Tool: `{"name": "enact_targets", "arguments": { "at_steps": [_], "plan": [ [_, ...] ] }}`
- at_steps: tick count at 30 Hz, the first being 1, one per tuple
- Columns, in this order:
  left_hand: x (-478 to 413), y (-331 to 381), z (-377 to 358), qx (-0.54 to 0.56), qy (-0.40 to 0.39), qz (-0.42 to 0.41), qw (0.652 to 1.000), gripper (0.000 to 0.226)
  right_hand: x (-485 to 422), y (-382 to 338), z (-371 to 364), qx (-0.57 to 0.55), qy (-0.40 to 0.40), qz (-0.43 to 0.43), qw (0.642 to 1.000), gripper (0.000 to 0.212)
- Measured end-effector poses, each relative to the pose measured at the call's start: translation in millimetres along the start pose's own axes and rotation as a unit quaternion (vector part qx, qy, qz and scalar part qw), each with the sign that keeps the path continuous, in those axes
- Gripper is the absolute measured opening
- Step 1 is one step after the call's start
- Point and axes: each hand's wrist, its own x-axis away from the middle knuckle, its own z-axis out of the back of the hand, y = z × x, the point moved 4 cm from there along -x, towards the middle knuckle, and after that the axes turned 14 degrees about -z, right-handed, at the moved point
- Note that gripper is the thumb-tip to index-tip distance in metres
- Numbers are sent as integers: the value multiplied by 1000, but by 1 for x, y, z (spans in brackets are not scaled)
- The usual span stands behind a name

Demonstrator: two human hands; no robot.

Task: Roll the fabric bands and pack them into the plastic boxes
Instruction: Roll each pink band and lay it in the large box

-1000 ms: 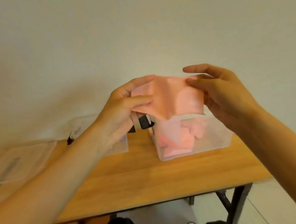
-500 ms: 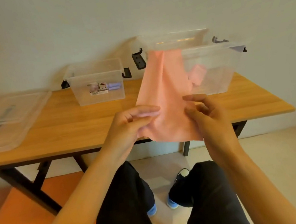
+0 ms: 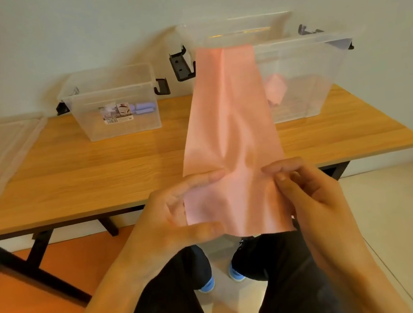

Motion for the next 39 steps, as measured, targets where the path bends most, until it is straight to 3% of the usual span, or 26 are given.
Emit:
{"name": "enact_targets", "arguments": {
  "at_steps": [3,7,10,16,21,28,31,39],
  "plan": [
    [5,-3,5,-23,-10,32,999,65,2,-2,2,-35,-42,6,998,39],
    [10,0,6,-104,24,25,994,37,4,6,9,-47,-91,8,995,33],
    [13,0,6,-115,24,20,993,38,10,11,9,-32,-117,6,993,41],
    [11,-3,3,-157,46,8,987,28,14,6,10,3,-110,55,992,39],
    [6,-1,-8,-132,51,-11,990,19,12,5,12,23,-135,69,988,56],
    [9,-8,-6,-114,74,-23,990,16,17,0,7,2,-71,91,993,26],
    [10,-9,-4,-99,100,-28,990,14,18,0,5,-33,-16,64,997,22],
    [12,-14,-8,-64,194,-19,979,12,16,8,3,-101,38,-6,994,9]
  ]
}}
